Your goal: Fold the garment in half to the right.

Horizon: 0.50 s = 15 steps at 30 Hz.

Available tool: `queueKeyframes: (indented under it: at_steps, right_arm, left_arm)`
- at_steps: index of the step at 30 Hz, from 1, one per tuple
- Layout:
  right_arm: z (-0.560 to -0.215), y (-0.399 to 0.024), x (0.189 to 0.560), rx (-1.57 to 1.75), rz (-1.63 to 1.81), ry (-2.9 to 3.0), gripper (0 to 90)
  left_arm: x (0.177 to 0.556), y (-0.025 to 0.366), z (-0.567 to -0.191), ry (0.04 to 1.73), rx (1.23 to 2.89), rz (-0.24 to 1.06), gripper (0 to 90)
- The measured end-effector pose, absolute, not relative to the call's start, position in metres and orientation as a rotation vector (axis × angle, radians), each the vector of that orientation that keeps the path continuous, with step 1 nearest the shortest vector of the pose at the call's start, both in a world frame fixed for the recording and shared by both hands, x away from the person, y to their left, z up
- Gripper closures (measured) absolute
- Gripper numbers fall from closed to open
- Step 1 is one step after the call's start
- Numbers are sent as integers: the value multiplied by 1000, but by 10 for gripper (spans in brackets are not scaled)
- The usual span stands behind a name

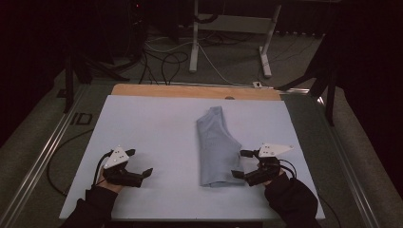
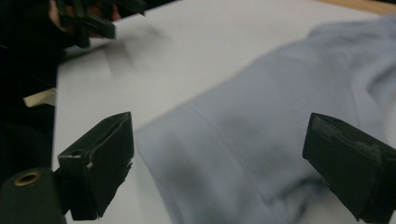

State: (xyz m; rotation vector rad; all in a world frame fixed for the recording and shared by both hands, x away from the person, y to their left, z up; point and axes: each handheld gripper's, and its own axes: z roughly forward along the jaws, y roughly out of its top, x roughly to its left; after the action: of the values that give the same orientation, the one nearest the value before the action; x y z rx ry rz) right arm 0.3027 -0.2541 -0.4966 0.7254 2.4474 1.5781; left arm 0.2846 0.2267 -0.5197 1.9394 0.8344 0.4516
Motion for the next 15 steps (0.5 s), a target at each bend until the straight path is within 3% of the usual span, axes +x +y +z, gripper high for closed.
queueKeyframes:
  at_steps: [15]
  right_arm:
    - [-517,-295,288,933,1453,2350,90]
  left_arm:
    - [284,227,-520,830,1942,452,2]
